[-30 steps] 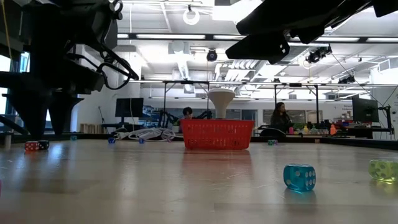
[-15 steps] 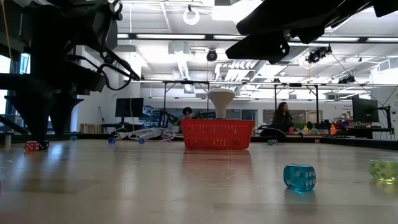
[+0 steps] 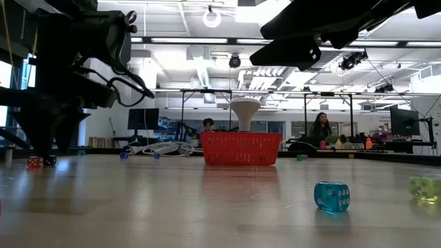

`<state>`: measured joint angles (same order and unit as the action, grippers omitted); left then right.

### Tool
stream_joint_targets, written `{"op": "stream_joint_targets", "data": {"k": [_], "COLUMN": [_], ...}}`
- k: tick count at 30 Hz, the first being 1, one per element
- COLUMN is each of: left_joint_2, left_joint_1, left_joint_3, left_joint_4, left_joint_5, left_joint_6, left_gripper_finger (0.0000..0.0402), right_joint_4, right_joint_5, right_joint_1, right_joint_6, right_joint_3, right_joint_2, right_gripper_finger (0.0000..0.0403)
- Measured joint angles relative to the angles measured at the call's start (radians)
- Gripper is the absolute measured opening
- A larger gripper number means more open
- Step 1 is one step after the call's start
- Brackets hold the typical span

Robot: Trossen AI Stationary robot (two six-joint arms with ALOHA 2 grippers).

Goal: Pick & Place Dice
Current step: Put the top black dice into the bin

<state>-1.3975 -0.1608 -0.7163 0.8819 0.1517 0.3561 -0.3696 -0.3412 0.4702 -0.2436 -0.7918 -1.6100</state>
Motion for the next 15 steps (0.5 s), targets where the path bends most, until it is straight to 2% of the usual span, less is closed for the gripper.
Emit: {"op": "stream_joint_targets", "data": {"k": [15], "left_joint_2": [-0.006], "left_joint_1": [0.024], "left_joint_3": [0.002], "left_joint_4": [-0.031], "left_joint_5": [-0.033], "left_joint_6": [-0.028], "left_gripper_finger": [0.0241], "right_joint_4": [0.001], "right_joint_5": [0.000], "right_joint_1": [0.000], "right_joint_6": [0.000], "right_joint_3": [0.000], "right_joint_2": [0.000], "right_gripper_finger": [0.0270]}}
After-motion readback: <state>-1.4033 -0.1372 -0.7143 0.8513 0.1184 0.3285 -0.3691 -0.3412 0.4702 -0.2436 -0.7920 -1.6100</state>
